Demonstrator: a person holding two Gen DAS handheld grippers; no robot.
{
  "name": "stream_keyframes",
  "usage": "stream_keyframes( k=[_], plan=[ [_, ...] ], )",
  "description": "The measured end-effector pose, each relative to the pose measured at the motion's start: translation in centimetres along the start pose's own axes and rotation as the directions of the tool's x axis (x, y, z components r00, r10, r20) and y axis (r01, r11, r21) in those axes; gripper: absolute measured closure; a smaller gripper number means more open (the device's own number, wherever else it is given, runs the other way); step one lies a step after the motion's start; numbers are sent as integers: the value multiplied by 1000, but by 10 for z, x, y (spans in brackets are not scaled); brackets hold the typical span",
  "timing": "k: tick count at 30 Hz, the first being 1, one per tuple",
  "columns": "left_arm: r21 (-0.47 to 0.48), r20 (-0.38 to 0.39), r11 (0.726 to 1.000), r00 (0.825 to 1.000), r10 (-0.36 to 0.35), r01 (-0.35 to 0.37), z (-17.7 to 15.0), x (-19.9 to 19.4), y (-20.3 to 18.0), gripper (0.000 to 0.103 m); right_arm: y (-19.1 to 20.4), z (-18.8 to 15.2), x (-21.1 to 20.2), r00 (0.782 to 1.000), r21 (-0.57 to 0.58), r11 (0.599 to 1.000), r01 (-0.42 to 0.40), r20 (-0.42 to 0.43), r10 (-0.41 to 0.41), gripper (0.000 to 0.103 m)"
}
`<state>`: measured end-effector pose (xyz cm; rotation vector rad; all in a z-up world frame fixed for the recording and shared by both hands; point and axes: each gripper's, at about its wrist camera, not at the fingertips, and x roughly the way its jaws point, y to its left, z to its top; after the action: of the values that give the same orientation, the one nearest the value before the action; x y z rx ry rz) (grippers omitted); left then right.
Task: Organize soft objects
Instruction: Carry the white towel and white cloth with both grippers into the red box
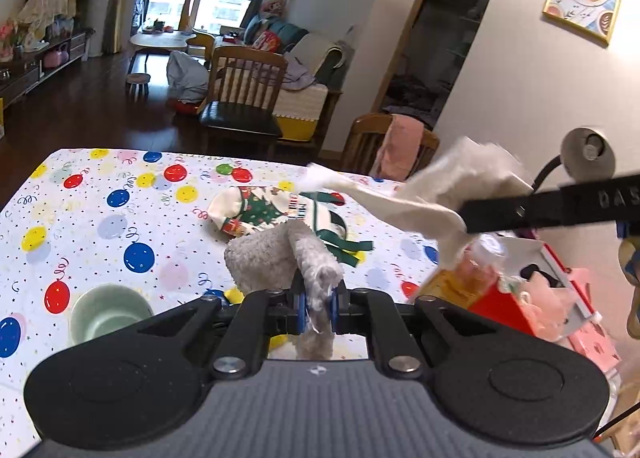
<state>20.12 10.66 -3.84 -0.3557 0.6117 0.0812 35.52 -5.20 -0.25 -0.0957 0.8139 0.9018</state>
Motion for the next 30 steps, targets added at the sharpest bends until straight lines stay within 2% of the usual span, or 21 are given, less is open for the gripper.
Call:
stream_keyframes(
  k=[10, 18, 30],
  plan=[
    [12, -13, 998, 998, -60, 60, 1, -27, -32, 92, -33, -39, -72, 998, 57, 997, 47, 35, -49, 103],
    [42, -21, 990, 991, -133, 134, 8, -31, -82, 92, -80, -68, -126, 991, 129, 985, 110, 59, -119, 103],
    [98, -39, 962, 967, -253, 256, 30, -12, -174, 92, -171, -101, -189, 959, 258, 937, 234, 97, -266, 103]
  ],
)
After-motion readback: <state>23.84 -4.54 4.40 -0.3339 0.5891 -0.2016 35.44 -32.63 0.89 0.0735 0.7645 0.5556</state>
